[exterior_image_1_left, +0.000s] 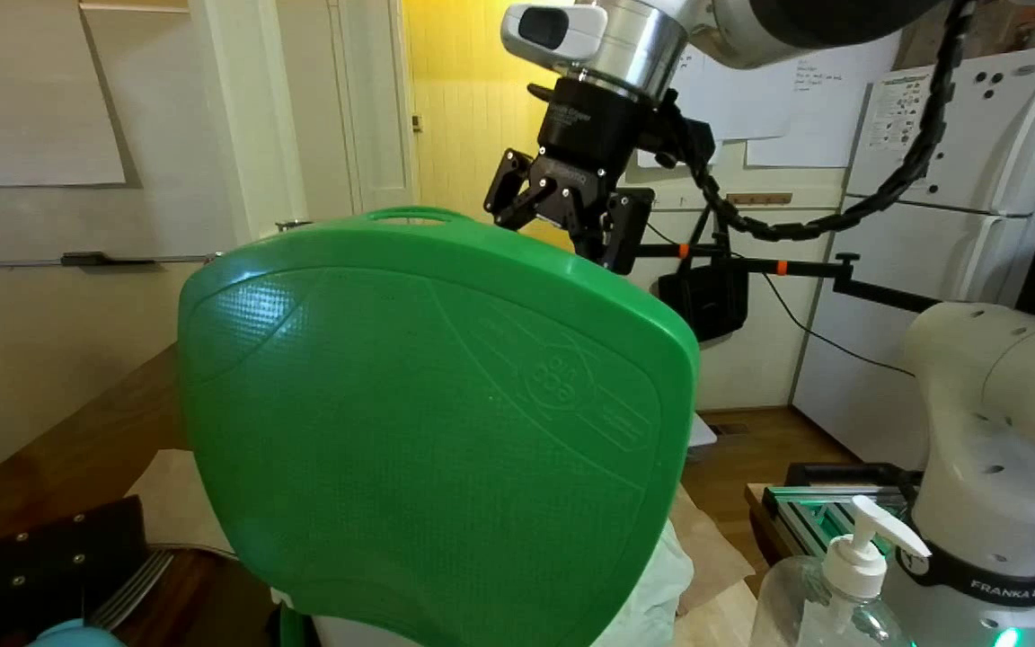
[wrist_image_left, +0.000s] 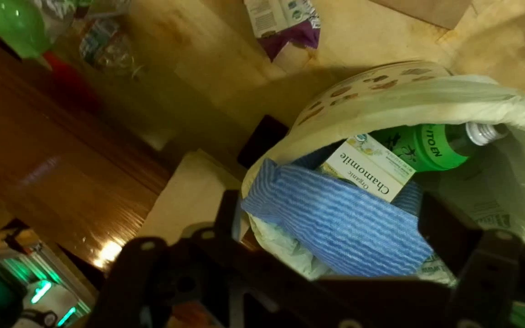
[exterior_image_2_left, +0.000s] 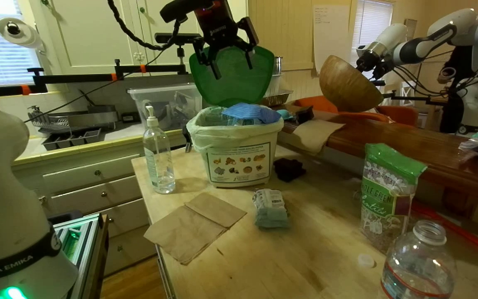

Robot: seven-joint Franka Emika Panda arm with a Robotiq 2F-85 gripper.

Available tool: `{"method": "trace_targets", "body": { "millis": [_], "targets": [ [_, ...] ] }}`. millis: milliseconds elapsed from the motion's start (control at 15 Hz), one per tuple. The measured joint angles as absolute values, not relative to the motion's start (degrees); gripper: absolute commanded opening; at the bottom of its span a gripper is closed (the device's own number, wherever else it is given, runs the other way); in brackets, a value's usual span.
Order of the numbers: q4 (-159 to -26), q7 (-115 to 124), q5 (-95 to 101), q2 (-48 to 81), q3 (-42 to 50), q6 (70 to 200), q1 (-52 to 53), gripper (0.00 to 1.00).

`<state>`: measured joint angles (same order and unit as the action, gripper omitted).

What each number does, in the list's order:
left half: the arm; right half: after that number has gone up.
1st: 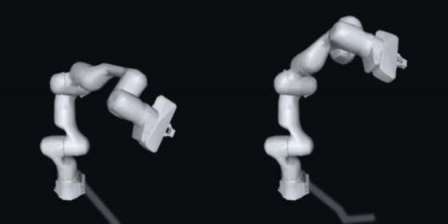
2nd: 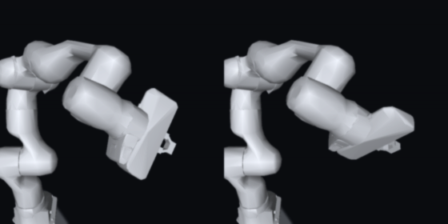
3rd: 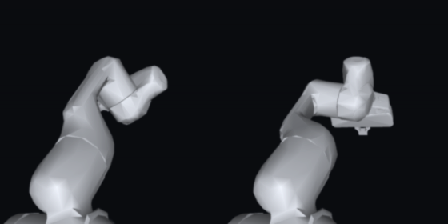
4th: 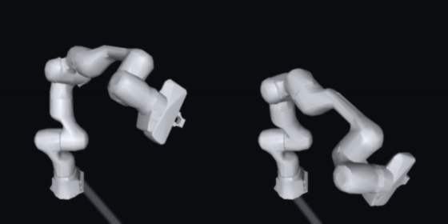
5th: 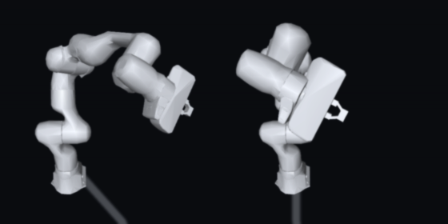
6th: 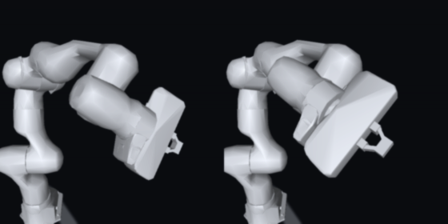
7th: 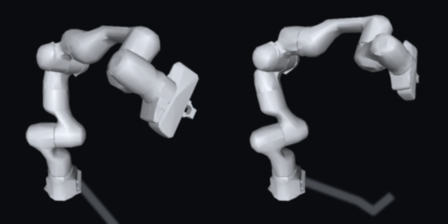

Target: Put the blue cloth and white box in the bin at the same time

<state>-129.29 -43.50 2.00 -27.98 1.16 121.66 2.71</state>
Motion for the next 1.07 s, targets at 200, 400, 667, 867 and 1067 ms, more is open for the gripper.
{"method": "trace_targets", "body": {
  "millis": [200, 400, 667, 867, 1067],
  "targets": [
    [-129.21, -36.56, 1.98, -28.86, 2.57, 119.00, 1.88, 1.00],
    [-130.61, -30.12, 1.98, -29.77, 4.47, 118.50, 0.65, 1.00],
    [-135.02, -22.30, 1.98, -31.76, 6.52, 116.34, -1.53, 1.00],
    [-138.46, -16.79, 1.88, -33.21, 7.11, 114.29, -3.21, 1.00],
    [-141.24, -13.45, 1.70, -34.24, 7.65, 114.02, -4.01, 1.00]
  ]
}}
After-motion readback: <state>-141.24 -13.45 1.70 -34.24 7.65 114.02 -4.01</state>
